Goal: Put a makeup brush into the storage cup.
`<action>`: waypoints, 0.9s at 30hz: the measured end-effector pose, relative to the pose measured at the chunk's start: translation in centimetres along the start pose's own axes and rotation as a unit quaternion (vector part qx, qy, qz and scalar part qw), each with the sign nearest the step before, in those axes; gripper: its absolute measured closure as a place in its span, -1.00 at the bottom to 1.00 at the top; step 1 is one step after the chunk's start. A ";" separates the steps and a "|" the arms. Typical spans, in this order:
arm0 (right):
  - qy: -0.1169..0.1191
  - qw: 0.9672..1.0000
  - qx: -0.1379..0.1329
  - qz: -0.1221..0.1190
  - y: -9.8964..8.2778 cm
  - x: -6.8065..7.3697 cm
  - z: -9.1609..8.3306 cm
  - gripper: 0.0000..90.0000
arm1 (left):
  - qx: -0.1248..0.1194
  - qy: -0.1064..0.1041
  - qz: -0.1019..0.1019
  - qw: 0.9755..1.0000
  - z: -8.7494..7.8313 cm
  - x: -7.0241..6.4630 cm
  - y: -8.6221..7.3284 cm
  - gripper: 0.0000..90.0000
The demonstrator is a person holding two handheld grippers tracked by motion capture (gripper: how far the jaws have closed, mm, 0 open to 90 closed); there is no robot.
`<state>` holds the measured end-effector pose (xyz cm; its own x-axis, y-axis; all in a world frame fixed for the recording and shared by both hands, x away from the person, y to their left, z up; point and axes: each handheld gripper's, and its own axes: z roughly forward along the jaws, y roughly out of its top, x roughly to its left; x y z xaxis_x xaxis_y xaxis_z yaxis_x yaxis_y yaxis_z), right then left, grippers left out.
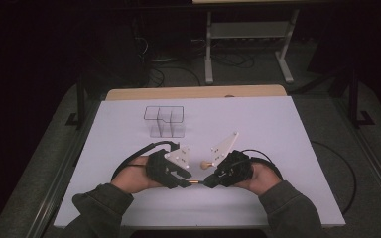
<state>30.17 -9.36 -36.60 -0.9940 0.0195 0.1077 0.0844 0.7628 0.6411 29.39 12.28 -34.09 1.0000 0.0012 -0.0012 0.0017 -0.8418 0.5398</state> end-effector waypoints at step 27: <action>-0.011 0.999 -0.038 -0.005 -1.1 0.1 0.2 0.81 | 0.002 -0.010 0.004 1.000 0.2 -0.1 0.2 0.87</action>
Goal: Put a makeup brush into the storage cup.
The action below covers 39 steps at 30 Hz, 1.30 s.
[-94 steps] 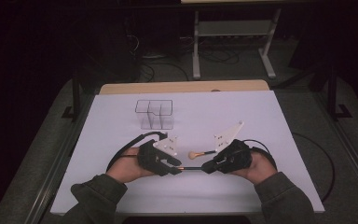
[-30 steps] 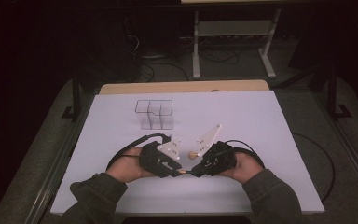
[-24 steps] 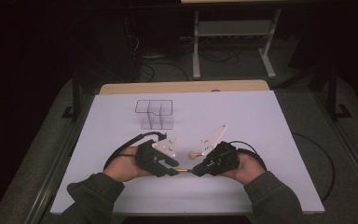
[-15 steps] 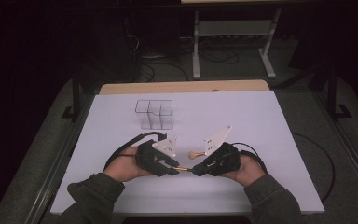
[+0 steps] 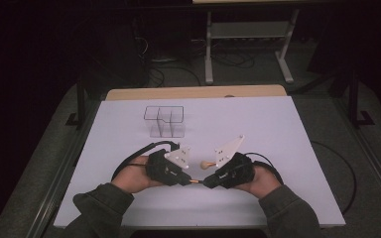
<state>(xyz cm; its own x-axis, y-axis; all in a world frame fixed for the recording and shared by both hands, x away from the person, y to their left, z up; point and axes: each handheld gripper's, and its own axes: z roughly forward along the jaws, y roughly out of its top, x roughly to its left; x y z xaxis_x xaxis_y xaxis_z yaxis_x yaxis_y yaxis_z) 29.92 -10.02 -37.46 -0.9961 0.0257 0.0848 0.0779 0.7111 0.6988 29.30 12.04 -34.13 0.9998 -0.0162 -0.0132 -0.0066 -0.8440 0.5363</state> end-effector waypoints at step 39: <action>0.018 0.999 0.044 0.003 2.7 -0.5 1.1 0.83 | 0.034 0.009 0.014 0.999 0.1 -0.1 1.1 0.87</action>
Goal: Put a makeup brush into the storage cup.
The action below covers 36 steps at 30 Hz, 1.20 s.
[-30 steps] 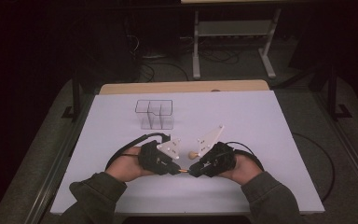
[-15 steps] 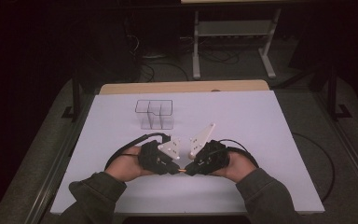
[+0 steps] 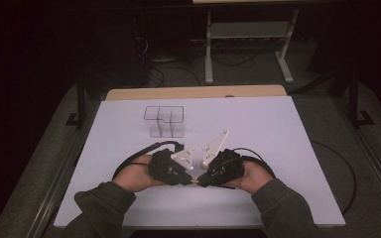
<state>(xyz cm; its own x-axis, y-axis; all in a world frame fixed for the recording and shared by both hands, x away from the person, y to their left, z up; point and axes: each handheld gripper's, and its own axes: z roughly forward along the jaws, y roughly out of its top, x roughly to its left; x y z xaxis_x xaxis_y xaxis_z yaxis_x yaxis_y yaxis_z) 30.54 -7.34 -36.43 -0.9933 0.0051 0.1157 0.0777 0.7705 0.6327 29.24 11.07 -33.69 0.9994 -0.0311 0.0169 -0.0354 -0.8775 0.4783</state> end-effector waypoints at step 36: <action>-0.005 0.998 -0.052 0.023 -1.8 -0.6 -0.9 0.84 | -0.065 0.019 -0.077 0.995 -3.1 0.6 -4.5 0.48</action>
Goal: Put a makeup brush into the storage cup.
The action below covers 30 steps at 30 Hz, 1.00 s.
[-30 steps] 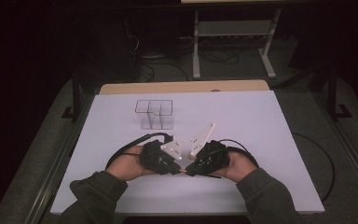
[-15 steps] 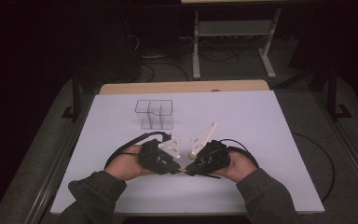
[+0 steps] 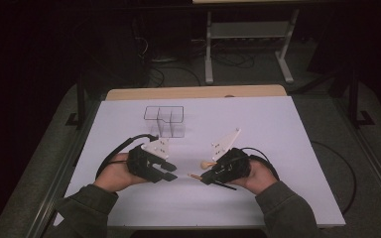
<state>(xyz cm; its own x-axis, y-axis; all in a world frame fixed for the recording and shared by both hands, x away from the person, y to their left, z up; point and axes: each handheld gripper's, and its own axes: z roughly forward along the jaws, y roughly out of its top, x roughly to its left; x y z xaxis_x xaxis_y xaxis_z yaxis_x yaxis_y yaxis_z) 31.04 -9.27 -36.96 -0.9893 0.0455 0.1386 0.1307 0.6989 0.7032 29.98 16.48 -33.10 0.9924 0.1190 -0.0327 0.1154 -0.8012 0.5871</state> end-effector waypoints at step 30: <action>0.003 0.999 -0.031 -0.033 1.3 0.7 1.2 0.84 | 0.014 -0.037 0.041 0.998 1.7 -0.7 2.8 0.85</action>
<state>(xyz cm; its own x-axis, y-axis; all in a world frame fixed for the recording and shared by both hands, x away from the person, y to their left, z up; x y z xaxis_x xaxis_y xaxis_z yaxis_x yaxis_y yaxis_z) 30.42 -7.49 -36.79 -0.9955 -0.0037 0.0943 0.0688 0.6544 0.7530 29.70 13.14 -32.76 0.9989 0.0101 -0.0455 0.0342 -0.8225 0.5677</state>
